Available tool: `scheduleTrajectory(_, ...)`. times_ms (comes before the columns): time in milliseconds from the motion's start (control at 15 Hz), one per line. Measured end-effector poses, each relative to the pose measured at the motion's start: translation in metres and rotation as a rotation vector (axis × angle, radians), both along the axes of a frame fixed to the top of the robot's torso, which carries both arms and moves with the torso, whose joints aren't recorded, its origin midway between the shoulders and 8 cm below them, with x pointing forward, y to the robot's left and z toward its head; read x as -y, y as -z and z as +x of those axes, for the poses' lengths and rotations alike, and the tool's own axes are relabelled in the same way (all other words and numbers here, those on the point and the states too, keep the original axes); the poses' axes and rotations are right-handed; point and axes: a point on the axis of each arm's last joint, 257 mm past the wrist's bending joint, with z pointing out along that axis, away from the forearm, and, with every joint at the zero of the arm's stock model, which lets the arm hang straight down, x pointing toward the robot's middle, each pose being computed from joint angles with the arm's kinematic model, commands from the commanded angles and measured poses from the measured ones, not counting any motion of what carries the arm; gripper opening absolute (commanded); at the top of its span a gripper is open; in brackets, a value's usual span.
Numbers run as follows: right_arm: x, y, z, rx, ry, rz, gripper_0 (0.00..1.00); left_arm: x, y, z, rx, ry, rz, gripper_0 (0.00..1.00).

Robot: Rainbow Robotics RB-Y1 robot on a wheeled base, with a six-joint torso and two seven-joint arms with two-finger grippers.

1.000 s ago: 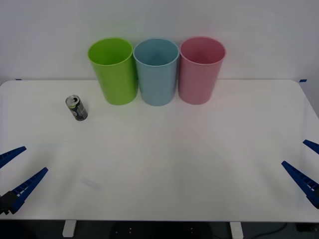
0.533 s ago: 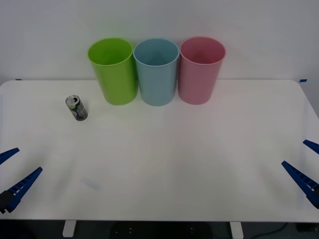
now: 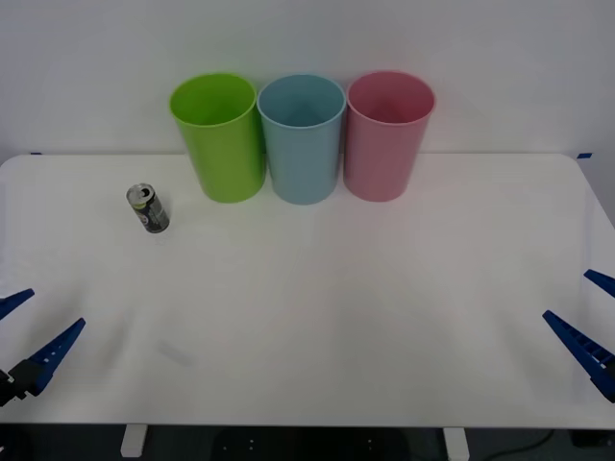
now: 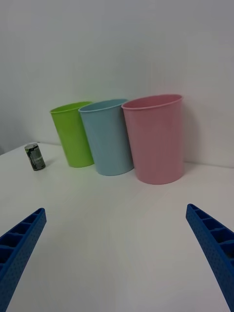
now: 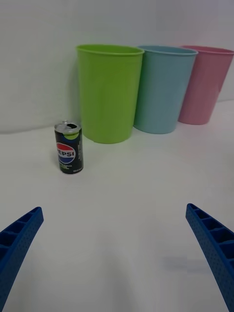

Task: Grasp the object on the table and drop it into the matching bin: aluminum can to the light blue bin, PET bottle to the pink bin.

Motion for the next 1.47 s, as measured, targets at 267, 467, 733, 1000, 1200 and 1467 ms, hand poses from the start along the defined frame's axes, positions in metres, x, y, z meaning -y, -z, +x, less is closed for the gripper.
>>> scheduleTrajectory(267, 0.0, 0.0, 0.0, 0.0, 0.0, 0.0, 1.0, 0.002, 0.023, 0.032, -0.017, -0.01, -0.009, 1.0)
scheduleTrajectory(467, 0.0, 0.0, 0.0, 0.0, 0.0, 0.0, 1.0, 0.004, 0.031, 0.053, -0.014, -0.029, -0.026, 1.0)
scheduleTrajectory(733, 0.0, 0.0, 0.0, 0.0, 0.0, 0.0, 1.0, 0.004, 0.04, 0.087, -0.01, -0.114, -0.002, 1.0)
scheduleTrajectory(1000, 0.0, 0.0, 0.0, 0.0, 0.0, 0.0, 1.0, 0.012, 0.046, 0.116, -0.013, -0.193, 0.0, 1.0)
scheduleTrajectory(1200, 0.0, 0.0, 0.0, 0.0, 0.0, 0.0, 1.0, 0.019, 0.056, 0.138, -0.034, -0.208, -0.032, 1.0)
scheduleTrajectory(1467, 0.0, 0.0, 0.0, 0.0, 0.0, 0.0, 1.0, 0.024, 0.057, 0.164, -0.045, -0.235, -0.043, 1.0)
